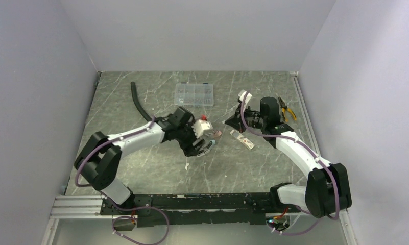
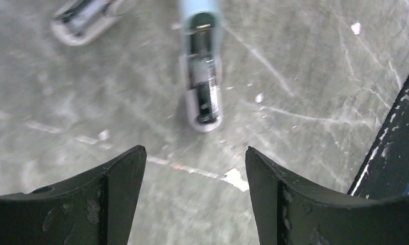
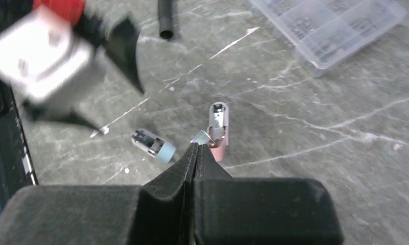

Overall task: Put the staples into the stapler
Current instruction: Adjust the stapler at the center of the board, then install the staple into the stapler.

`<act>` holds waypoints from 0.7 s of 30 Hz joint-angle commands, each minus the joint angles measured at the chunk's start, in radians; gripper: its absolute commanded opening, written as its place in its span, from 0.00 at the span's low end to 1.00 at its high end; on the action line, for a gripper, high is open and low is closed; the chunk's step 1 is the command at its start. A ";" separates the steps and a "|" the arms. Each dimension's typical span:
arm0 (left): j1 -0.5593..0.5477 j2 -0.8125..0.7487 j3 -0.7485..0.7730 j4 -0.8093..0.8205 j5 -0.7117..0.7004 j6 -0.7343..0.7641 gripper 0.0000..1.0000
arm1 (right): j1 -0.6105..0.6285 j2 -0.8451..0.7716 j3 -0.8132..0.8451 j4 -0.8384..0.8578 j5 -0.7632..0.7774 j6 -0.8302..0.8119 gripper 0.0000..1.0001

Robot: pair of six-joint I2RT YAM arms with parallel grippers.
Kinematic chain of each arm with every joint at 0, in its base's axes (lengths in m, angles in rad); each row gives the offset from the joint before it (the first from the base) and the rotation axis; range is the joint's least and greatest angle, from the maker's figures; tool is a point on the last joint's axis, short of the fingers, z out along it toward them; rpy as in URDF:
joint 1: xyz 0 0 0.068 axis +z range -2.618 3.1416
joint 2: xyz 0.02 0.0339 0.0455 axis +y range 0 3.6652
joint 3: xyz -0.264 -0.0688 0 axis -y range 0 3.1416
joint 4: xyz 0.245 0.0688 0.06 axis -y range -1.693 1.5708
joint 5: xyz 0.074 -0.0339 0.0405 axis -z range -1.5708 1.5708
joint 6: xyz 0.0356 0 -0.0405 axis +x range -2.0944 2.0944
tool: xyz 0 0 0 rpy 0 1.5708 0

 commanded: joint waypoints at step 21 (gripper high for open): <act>0.417 -0.072 0.267 -0.165 0.134 0.026 0.77 | 0.431 0.178 0.053 0.043 0.181 0.003 0.00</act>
